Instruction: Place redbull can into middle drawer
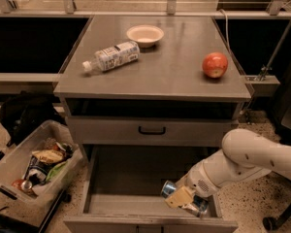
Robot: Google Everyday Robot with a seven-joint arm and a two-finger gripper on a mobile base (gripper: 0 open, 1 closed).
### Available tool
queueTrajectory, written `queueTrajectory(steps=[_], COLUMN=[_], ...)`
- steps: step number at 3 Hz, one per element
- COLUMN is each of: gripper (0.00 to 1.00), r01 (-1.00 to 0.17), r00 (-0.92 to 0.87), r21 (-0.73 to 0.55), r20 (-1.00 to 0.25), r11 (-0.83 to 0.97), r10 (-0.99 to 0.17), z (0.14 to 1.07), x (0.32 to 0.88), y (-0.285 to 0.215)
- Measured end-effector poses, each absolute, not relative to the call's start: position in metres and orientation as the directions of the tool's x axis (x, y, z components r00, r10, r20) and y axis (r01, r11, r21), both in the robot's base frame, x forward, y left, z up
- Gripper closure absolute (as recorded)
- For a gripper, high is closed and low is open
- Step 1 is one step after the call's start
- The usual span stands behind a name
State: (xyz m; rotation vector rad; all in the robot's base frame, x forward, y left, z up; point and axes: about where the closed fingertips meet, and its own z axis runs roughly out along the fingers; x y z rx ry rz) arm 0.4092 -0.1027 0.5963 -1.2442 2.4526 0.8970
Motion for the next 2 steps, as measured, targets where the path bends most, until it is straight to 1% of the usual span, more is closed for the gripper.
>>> queueTrajectory(steps=[1,2], gripper=[1.0,1.0], r01=[-0.791,-0.794], r00=[-0.611,-0.601], r21=[0.365,0.32], r20=[-0.514,-0.534], r11=[0.492,0.516], r10=[-0.602,-0.595], z=[0.576,0.577], x=[0.412,0.427], y=[-0.085,-0.09])
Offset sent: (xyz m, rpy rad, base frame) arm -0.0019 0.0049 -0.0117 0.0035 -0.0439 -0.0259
